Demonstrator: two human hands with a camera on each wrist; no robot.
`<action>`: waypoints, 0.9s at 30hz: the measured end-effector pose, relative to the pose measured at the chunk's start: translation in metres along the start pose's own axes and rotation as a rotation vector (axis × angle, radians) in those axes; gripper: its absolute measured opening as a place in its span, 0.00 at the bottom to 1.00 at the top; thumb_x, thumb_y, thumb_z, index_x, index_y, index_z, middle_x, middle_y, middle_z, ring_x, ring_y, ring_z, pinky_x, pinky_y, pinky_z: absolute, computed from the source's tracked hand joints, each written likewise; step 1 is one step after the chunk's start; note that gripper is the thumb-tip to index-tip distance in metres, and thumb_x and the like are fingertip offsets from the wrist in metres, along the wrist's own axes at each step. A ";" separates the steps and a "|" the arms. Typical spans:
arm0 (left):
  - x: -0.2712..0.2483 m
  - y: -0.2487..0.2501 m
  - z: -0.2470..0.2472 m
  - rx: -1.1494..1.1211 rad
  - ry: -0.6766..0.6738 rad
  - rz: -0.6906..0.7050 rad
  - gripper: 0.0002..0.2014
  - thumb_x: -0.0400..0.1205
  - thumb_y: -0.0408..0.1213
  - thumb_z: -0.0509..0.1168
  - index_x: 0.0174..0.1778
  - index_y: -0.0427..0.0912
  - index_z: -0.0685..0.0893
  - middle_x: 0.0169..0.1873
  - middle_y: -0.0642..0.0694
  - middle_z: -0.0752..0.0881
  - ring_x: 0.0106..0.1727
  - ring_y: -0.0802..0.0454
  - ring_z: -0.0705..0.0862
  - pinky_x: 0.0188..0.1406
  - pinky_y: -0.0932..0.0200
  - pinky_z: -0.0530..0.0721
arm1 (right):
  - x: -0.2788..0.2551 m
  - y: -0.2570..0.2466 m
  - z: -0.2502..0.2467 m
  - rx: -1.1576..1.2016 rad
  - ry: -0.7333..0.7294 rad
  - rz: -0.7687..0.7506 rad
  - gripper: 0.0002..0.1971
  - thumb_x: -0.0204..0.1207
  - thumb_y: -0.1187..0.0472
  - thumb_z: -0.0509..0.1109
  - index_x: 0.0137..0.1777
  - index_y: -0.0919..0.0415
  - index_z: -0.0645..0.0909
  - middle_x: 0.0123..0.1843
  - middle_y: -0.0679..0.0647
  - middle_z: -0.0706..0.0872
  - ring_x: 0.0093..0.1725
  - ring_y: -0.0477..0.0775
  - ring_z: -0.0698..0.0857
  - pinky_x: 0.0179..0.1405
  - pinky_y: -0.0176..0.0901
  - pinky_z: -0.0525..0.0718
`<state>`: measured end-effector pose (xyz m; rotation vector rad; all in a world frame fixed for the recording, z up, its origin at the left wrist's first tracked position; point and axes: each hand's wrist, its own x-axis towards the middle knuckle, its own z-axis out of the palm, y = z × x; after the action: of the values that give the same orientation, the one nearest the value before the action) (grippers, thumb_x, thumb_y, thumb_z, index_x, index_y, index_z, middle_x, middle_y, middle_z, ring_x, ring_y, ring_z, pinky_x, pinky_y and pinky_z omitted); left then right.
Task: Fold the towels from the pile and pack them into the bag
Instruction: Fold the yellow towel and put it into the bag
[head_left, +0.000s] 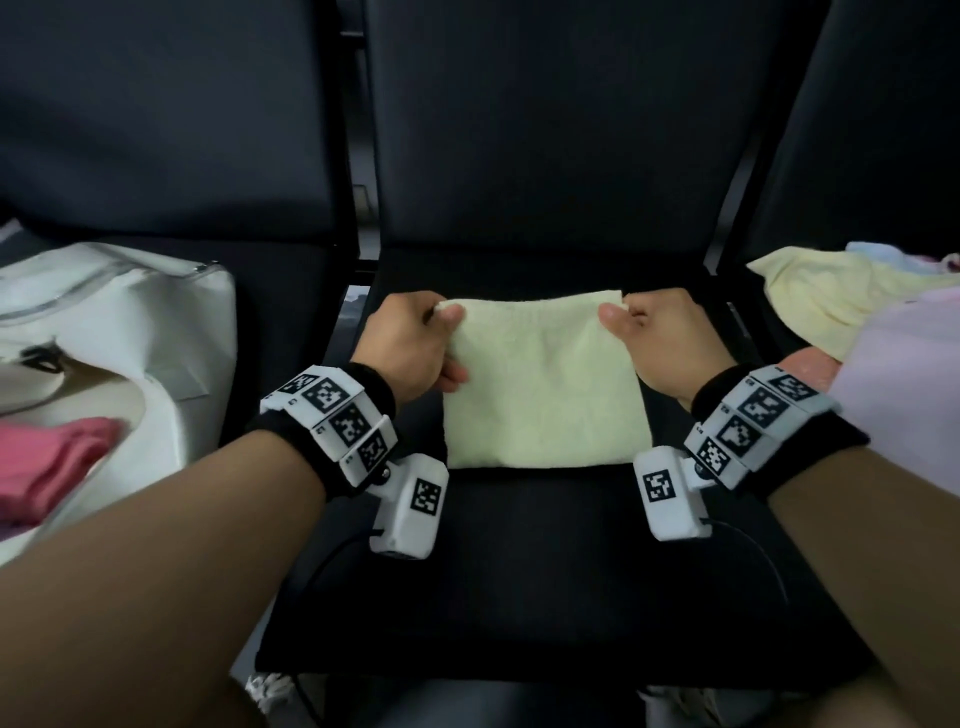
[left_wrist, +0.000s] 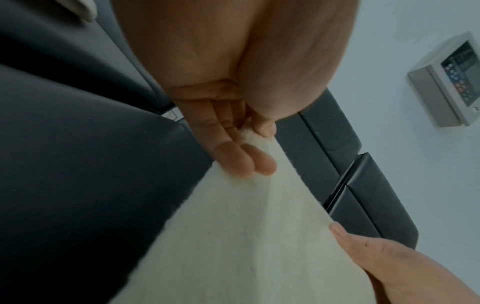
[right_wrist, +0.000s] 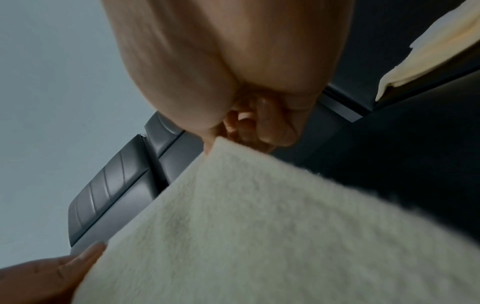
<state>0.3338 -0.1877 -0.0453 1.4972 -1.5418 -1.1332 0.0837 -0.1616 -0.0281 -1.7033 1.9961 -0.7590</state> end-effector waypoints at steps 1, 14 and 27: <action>0.002 0.000 0.000 -0.018 0.008 -0.011 0.14 0.92 0.42 0.59 0.44 0.42 0.82 0.20 0.49 0.85 0.29 0.44 0.91 0.31 0.52 0.89 | 0.000 -0.001 0.000 0.018 0.004 0.006 0.27 0.87 0.52 0.66 0.27 0.59 0.63 0.24 0.49 0.66 0.24 0.47 0.66 0.24 0.36 0.66; 0.004 -0.006 0.018 0.123 0.036 0.020 0.14 0.89 0.50 0.63 0.44 0.47 0.86 0.26 0.49 0.85 0.22 0.57 0.82 0.33 0.58 0.81 | -0.005 0.026 -0.008 0.098 -0.094 0.140 0.22 0.82 0.53 0.73 0.27 0.59 0.74 0.24 0.49 0.72 0.28 0.51 0.73 0.37 0.51 0.77; 0.007 0.003 0.034 -0.289 0.056 -0.029 0.10 0.91 0.42 0.62 0.49 0.43 0.84 0.42 0.43 0.94 0.43 0.50 0.94 0.39 0.52 0.91 | -0.001 0.009 0.008 0.463 0.028 0.290 0.24 0.87 0.56 0.68 0.79 0.64 0.71 0.39 0.57 0.92 0.31 0.50 0.91 0.25 0.38 0.81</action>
<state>0.3010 -0.1909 -0.0559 1.3472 -1.2613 -1.2602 0.0814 -0.1609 -0.0400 -1.1189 1.8441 -1.0415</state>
